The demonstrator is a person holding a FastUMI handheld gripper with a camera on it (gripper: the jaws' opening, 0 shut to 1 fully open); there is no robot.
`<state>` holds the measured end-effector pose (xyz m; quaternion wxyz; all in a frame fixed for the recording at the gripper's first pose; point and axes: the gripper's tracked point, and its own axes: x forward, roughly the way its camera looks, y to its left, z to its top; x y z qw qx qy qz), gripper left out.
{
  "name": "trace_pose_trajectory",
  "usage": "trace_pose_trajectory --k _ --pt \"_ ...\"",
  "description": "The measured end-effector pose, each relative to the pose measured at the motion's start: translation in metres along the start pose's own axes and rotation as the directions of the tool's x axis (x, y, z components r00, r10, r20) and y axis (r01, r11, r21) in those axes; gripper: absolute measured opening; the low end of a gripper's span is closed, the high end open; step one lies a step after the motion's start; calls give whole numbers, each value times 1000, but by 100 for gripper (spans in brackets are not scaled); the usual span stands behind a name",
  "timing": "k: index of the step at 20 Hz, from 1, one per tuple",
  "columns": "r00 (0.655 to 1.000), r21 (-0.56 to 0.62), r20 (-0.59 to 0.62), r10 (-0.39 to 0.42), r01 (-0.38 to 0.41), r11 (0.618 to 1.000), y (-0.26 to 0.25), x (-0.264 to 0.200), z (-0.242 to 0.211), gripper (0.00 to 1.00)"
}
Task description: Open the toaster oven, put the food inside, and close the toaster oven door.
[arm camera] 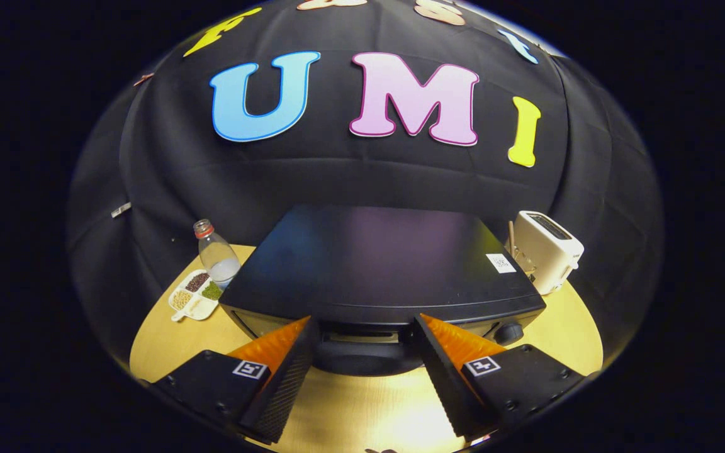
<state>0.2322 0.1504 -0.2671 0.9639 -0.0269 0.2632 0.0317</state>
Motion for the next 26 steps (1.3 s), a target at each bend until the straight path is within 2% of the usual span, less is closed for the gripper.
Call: trace_pose_trajectory --k 3,8,11,16,23,26 --pt "1000 78 -18 -12 13 997 -1 -4 -11 98" --pt "998 51 -66 3 1 999 1 -31 -37 99" --pt "991 59 -135 14 -6 998 0 -51 -71 99" --pt "953 111 -297 54 -21 994 -1 -88 -138 99" --pt "957 130 -281 66 -30 991 -16 -113 -136 99" --pt "963 162 -238 125 -88 983 -30 -118 -118 99"
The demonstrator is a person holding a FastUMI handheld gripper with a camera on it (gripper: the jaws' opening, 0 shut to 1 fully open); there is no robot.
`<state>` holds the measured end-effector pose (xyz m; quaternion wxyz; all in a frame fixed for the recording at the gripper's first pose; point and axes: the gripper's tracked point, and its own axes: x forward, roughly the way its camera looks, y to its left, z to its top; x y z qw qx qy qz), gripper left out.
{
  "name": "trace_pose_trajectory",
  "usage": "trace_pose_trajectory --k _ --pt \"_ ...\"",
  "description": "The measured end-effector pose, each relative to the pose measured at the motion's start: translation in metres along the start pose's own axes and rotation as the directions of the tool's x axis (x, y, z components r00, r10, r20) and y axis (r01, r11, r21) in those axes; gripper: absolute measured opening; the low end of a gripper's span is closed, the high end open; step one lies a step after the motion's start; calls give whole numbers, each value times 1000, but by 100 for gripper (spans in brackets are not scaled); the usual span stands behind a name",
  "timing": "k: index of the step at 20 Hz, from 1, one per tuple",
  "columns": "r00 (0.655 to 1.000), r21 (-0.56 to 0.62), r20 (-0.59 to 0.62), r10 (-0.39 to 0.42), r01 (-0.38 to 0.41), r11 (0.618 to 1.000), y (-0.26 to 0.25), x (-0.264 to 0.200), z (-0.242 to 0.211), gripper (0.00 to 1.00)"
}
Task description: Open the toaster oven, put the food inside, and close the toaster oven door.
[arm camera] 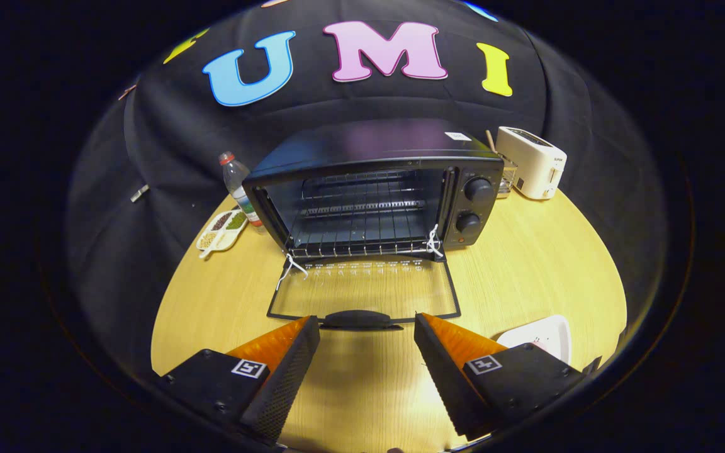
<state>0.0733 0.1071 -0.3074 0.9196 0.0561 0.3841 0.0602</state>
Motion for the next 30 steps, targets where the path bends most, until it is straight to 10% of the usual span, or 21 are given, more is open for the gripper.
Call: trace_pose_trajectory --k 5,10,18,27,30 --pt "998 6 -15 66 -66 998 -91 -36 8 99" --pt "978 38 -176 -108 116 992 -230 -51 -37 98" --pt "924 12 -345 -164 179 984 -305 -31 -92 94" --pt "867 -16 -473 -157 170 985 -319 -9 -125 58" --pt "858 10 -489 -157 186 983 -318 -5 -128 31"
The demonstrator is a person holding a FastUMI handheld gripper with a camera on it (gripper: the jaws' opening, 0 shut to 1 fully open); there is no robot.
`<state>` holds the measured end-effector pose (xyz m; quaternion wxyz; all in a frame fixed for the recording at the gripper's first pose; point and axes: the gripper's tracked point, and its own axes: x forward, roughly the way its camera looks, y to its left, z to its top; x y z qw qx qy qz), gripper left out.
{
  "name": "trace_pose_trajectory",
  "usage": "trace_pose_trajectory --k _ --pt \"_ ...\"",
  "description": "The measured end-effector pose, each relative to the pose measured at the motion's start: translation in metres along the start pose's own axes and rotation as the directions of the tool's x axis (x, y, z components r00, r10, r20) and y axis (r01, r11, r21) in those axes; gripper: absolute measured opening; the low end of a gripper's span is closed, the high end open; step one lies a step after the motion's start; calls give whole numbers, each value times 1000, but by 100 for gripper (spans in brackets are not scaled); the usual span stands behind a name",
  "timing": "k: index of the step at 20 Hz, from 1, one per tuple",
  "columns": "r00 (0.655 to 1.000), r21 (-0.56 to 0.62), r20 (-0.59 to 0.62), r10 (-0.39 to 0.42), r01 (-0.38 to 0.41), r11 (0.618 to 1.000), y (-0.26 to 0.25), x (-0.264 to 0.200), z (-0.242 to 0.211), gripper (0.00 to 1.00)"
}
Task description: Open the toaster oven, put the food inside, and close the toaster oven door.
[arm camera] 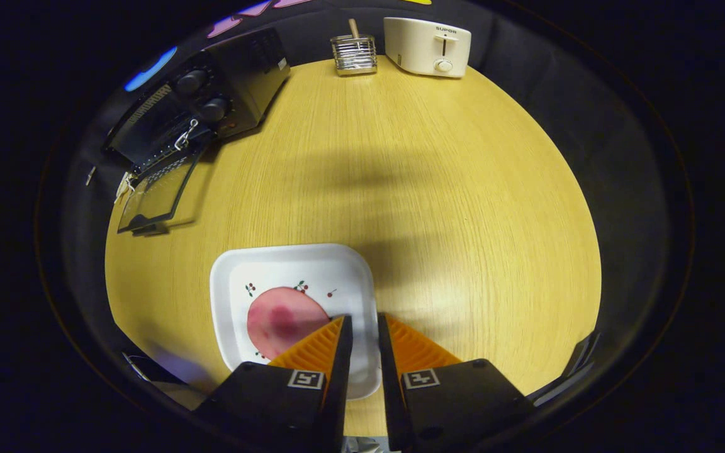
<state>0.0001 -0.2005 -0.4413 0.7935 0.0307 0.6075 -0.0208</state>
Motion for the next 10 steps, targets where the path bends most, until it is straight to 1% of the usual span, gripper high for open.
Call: trace_pose_trajectory --k 1,2,3,4,6,7,8,10 --pt "1000 5 -11 1 -1 1000 0 0 -1 31" --pt "1000 13 -13 3 -3 1000 -3 11 5 31" --pt "1000 31 -29 9 -8 999 -2 -3 1 19" --pt "999 38 -40 26 -25 999 -2 0 0 15" --pt "995 59 -56 78 -75 995 -1 0 0 15" --pt "993 100 -57 100 -94 991 -1 2 1 15" --pt "990 126 -48 135 -128 984 0 1 3 5" --pt "978 161 -55 200 -189 969 0 1 2 5"
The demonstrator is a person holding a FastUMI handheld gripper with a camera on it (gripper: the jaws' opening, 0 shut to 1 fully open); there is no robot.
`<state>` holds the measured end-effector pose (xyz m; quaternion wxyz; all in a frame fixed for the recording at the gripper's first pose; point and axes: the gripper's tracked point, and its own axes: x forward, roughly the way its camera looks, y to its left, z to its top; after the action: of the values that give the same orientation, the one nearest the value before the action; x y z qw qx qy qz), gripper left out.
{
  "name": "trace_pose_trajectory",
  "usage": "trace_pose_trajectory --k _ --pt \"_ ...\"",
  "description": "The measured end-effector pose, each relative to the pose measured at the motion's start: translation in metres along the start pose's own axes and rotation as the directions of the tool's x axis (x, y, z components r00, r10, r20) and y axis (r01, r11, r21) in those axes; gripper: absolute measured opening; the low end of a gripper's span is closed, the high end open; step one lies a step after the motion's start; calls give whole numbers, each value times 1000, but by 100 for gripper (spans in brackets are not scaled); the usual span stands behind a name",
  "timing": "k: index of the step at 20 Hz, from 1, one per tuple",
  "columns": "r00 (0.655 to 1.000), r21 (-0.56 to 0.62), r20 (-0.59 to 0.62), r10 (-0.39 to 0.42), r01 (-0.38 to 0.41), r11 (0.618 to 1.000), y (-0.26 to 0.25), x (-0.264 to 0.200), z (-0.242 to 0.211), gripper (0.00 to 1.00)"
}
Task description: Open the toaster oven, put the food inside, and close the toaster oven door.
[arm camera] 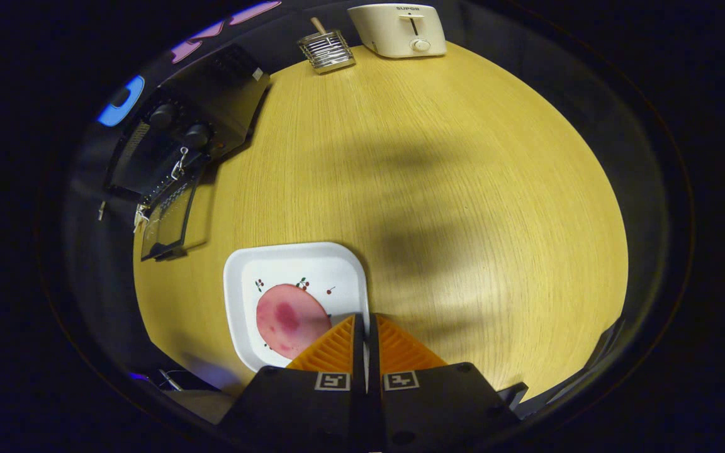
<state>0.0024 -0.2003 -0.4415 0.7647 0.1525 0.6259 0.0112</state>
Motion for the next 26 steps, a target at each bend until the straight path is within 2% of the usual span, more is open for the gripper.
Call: trace_pose_trajectory --k 4,7,9,11,13,17,20,22,26 --pt "996 105 -15 84 -82 991 -1 -2 -1 5" --pt "983 243 -20 182 -172 955 6 -1 -7 5" --pt "970 353 2 243 -228 907 11 -2 -13 5" --pt "955 465 49 291 -280 840 16 -3 -14 5" --pt "942 529 89 325 -321 785 22 -5 -19 5" --pt "916 596 174 360 -390 702 39 -9 -21 5" --pt "884 634 275 379 -463 620 62 -31 -12 5" --pt "874 628 316 370 -485 609 80 -38 -16 5" --pt "843 613 348 410 -536 580 154 -43 -11 5"
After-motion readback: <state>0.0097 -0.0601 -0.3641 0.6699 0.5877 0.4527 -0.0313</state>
